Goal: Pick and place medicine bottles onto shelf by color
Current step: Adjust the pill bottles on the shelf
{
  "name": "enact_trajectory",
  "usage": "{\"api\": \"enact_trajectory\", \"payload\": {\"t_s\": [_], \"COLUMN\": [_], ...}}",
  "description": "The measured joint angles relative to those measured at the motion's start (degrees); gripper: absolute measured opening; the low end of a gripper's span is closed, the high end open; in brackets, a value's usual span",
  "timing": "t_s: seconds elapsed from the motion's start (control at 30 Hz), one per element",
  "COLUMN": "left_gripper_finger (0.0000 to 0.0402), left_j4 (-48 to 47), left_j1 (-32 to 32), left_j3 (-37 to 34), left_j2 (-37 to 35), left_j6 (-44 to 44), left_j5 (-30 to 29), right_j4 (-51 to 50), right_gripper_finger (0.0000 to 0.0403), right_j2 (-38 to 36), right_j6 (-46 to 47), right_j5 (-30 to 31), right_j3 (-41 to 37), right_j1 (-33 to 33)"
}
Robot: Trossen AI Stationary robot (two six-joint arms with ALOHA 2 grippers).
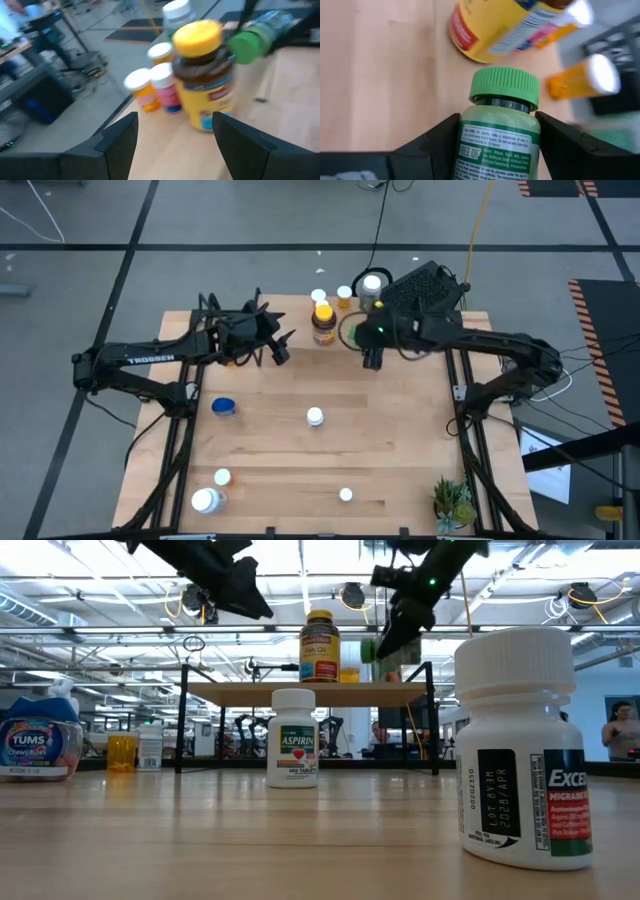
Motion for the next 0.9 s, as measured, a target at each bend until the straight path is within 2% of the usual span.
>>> {"api": "enact_trajectory", "payload": {"t_s": [0.13, 0.27, 0.47, 0.63, 0.7, 0.9], "left_gripper_finger": [0.0257, 0.0257, 0.0258, 0.0258, 0.0258, 0.0258], "left_j4": [3.49, 10.15, 24.29, 35.36, 37.0, 45.57], "left_j1": [-1.38, -2.94, -4.75, -6.24, -6.73, -8.0], "left_j3": [0.0, 0.0, 0.0, 0.0, -0.02, 0.0], "left_j2": [0.14, 3.86, 13.04, 18.05, 18.97, 23.36], "left_j6": [-0.01, 0.63, 0.75, 1.82, 1.48, 1.42], "left_j5": [7.13, 15.65, 16.46, 19.13, 19.54, 21.63], "right_j4": [5.71, 15.55, 35.6, 58.19, 64.95, 73.13], "right_gripper_finger": [0.0229, 0.023, 0.0229, 0.0234, 0.0235, 0.0235], "right_j2": [-5.41, -10.92, -17.14, -17.55, -16.61, -13.71], "right_j6": [-1.18, -3.88, -11.41, -20.22, -23.62, -26.75], "right_j5": [8.55, 11.42, 11.58, 11.72, 11.61, 11.62], "right_j3": [-6.28, -13.69, -26.09, -36.25, -38.69, -40.46], "right_j1": [3.46, 7.51, 13.61, 17.07, 18.07, 19.47]}}
